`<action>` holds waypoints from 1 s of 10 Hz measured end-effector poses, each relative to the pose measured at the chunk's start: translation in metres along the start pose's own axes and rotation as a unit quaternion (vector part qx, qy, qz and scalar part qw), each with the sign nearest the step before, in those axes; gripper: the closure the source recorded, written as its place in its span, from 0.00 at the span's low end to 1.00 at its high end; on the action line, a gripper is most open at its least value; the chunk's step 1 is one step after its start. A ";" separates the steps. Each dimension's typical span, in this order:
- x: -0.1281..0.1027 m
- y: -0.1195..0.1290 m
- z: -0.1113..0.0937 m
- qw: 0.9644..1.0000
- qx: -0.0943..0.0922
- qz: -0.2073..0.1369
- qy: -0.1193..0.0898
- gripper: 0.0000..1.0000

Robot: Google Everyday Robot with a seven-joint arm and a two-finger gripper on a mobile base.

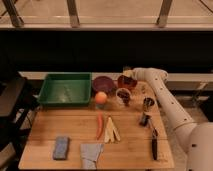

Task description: Wipe red bowl with eraser

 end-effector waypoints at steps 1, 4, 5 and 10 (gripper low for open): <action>0.004 -0.002 0.002 1.000 0.005 0.001 0.004 0.81; 0.009 -0.022 0.004 0.999 0.030 0.003 0.011 0.81; 0.007 -0.025 0.006 0.999 0.034 0.003 0.011 0.81; -0.006 -0.010 0.025 1.000 0.013 -0.008 0.006 0.81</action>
